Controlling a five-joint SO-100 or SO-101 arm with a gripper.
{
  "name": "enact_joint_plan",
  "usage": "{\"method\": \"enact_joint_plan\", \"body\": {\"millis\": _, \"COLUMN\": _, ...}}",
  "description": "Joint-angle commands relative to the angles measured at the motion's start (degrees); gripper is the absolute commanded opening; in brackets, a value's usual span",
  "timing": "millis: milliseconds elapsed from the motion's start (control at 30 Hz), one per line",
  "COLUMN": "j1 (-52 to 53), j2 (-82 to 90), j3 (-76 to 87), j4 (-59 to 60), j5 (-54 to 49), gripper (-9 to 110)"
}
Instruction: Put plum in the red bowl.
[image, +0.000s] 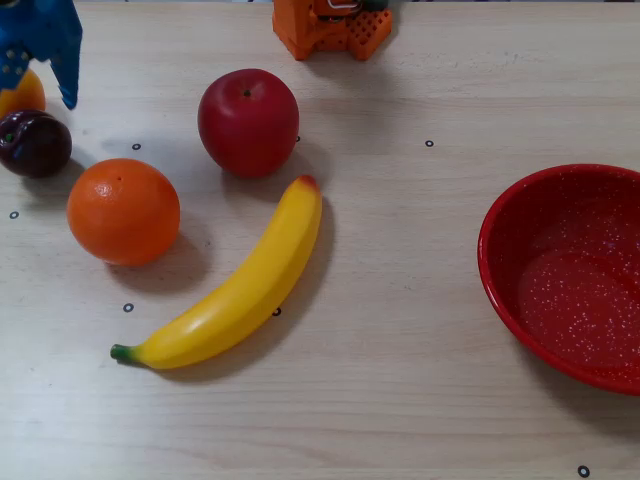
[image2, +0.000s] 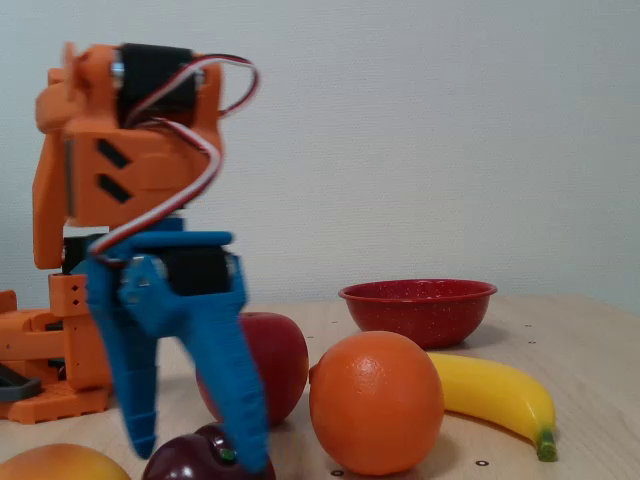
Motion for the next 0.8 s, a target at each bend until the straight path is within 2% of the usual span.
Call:
{"method": "enact_joint_plan", "body": {"millis": 0, "j1": 0.88, "j2": 1.85, "j3": -2.72, "j4": -2.11, "j5": -2.02, "gripper": 44}}
{"method": "enact_joint_plan", "body": {"millis": 767, "j1": -0.44, "j2": -0.97, "j3": -1.32, "j4": -5.89, "j5": -2.11, "gripper": 44}}
